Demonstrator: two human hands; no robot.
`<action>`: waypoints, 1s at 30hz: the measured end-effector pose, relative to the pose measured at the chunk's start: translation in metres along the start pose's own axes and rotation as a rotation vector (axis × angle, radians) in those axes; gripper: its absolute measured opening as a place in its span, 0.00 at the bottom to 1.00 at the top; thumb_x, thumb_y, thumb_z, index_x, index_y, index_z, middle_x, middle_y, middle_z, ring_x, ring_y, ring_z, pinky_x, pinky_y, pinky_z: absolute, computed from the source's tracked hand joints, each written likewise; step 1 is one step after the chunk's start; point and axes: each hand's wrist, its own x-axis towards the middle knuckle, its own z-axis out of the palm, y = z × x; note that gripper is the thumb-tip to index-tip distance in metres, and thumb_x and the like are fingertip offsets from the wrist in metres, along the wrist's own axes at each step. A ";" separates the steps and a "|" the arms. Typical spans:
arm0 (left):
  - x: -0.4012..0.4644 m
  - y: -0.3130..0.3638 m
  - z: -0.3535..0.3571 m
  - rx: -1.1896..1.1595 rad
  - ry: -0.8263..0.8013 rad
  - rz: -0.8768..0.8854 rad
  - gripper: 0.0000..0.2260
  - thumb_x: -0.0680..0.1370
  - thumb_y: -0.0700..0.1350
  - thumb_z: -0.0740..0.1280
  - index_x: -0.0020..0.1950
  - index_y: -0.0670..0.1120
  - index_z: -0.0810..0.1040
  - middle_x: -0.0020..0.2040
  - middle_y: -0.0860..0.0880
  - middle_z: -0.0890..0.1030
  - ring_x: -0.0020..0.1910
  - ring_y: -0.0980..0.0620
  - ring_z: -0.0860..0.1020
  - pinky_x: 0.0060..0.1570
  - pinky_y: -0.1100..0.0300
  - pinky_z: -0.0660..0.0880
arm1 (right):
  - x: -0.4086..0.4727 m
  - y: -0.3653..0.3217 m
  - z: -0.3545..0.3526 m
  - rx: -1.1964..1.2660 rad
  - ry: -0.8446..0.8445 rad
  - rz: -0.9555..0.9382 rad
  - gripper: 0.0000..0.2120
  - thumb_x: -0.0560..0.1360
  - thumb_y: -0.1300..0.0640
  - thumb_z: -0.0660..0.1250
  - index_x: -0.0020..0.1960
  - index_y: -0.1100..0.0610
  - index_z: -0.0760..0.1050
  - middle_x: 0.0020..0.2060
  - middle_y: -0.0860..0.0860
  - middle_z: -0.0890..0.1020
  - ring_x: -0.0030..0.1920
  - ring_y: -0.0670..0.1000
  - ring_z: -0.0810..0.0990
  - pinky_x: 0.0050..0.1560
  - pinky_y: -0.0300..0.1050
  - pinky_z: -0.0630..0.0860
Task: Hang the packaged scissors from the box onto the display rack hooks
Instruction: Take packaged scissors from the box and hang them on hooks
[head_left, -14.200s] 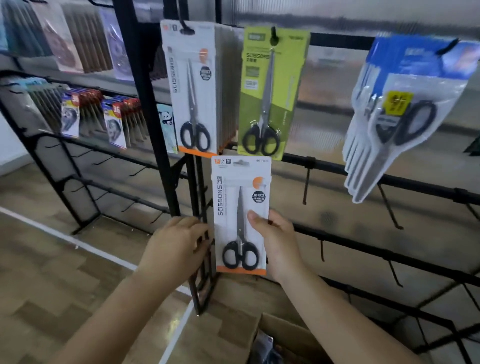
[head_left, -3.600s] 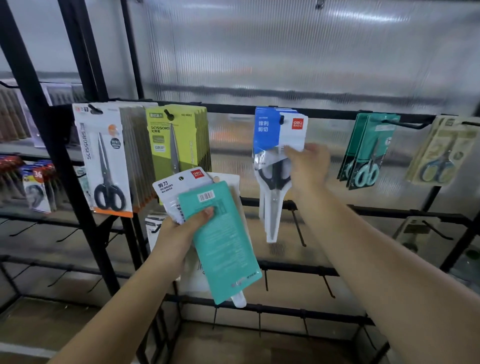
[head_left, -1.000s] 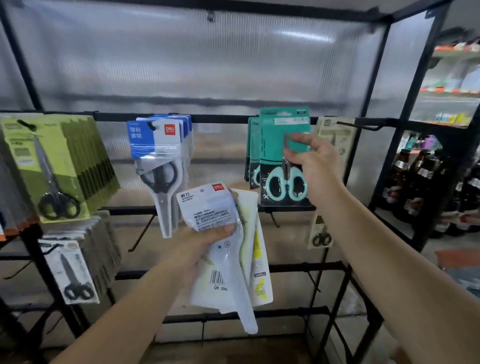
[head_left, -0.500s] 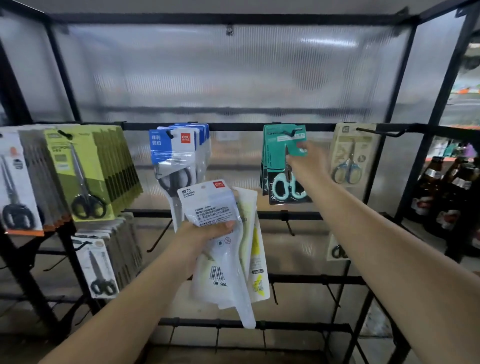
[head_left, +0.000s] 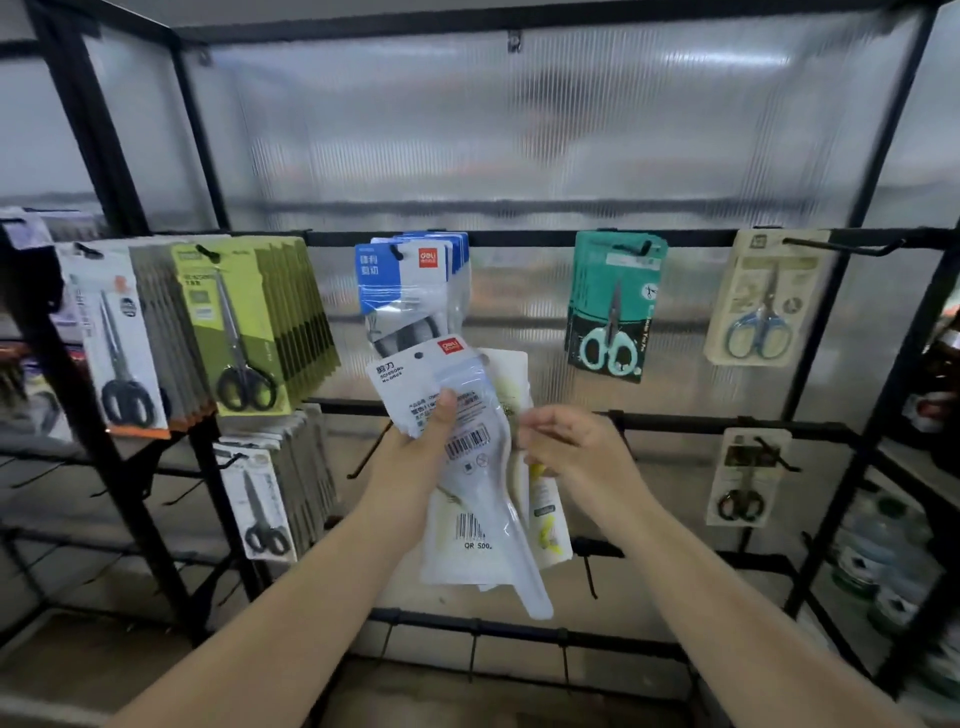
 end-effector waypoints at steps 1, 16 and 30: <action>-0.004 -0.002 0.002 0.006 0.014 -0.007 0.21 0.69 0.60 0.65 0.52 0.46 0.79 0.48 0.45 0.84 0.47 0.47 0.83 0.51 0.50 0.79 | -0.004 0.003 0.006 0.009 -0.041 0.002 0.06 0.74 0.61 0.68 0.45 0.51 0.78 0.41 0.45 0.83 0.38 0.36 0.80 0.38 0.28 0.73; -0.024 -0.007 -0.011 0.083 0.036 -0.092 0.25 0.76 0.63 0.58 0.38 0.46 0.85 0.49 0.46 0.84 0.49 0.44 0.82 0.55 0.45 0.76 | -0.022 0.006 0.009 0.092 0.339 -0.153 0.11 0.73 0.65 0.68 0.40 0.50 0.73 0.38 0.43 0.80 0.40 0.46 0.80 0.36 0.34 0.75; -0.024 0.005 -0.012 0.026 -0.074 0.001 0.28 0.67 0.66 0.60 0.49 0.45 0.83 0.42 0.45 0.85 0.41 0.48 0.84 0.38 0.58 0.78 | -0.028 0.014 0.033 -0.788 0.042 -0.404 0.35 0.68 0.32 0.46 0.73 0.41 0.60 0.70 0.49 0.63 0.62 0.54 0.66 0.58 0.47 0.70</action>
